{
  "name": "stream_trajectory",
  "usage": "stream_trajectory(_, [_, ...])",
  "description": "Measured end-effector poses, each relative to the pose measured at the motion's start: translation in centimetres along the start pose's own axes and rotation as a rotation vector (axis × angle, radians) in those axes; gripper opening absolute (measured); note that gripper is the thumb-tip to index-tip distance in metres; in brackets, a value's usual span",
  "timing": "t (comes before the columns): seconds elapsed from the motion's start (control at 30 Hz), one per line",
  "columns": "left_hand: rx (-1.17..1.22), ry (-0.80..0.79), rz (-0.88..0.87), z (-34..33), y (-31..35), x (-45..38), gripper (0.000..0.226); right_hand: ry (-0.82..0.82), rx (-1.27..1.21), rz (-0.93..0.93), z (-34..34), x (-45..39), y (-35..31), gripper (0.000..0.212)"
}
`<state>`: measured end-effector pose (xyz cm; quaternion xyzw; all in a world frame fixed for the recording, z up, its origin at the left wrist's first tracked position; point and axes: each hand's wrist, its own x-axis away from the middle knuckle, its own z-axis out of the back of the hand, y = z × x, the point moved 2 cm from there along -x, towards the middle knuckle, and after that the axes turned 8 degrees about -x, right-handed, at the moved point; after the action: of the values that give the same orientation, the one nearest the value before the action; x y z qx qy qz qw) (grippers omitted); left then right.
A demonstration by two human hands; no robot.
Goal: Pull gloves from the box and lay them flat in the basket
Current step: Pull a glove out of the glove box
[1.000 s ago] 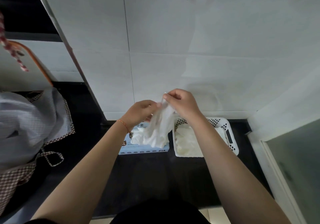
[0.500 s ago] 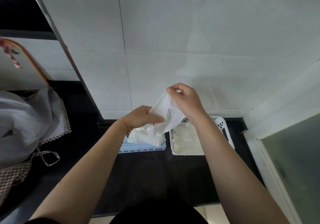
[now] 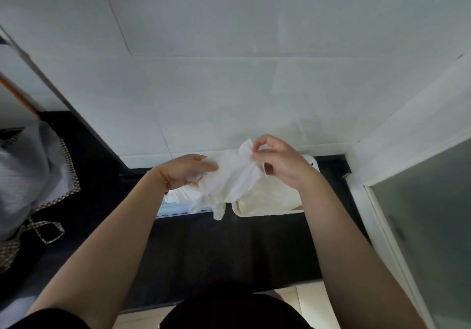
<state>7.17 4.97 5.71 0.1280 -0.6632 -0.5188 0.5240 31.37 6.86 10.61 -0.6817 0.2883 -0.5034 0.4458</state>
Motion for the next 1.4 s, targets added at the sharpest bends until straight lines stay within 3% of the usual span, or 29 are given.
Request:
stream_trajectory(0.13, [-0.228,0.122,0.094,-0.3,1.0,-2.1,0.023,0.012,0.078,-0.125,2.4,-0.4,2.0,0.013])
stream_trajectory(0.3, [-0.657,0.200,0.095,-3.3,1.3,-7.4,0.013,0.158,0.337,-0.166,6.1,-0.5,5.5,0.029])
stream_trajectory(0.37, [-0.726,0.214,0.076,-4.5,1.4,-9.3,0.011,0.169,0.396,-0.179,7.5,-0.3,6.6,0.038])
stream_trajectory(0.6, [-0.826,0.326,0.041,-7.5,2.1,-13.6,0.011,0.152,0.527,-0.165,12.0,-0.4,8.1,0.052])
stream_trajectory(0.77, [-0.942,0.403,0.058,-9.3,1.8,-15.8,0.028,0.165,0.628,-0.176,14.9,-0.7,8.9,0.060])
stream_trajectory(1.13, [-1.018,0.684,-0.003,-11.7,2.5,-16.2,0.018,0.165,0.794,-0.119,17.0,-1.3,10.0,0.056])
stream_trajectory(1.3, [-1.105,0.829,0.133,-12.0,3.0,-15.8,0.020,0.186,0.933,-0.092,17.1,-1.3,10.2,0.051])
stream_trajectory(1.4, [-1.073,0.774,0.135,-12.7,3.4,-15.2,0.016,0.222,1.157,-0.045,16.7,-1.4,9.8,0.045])
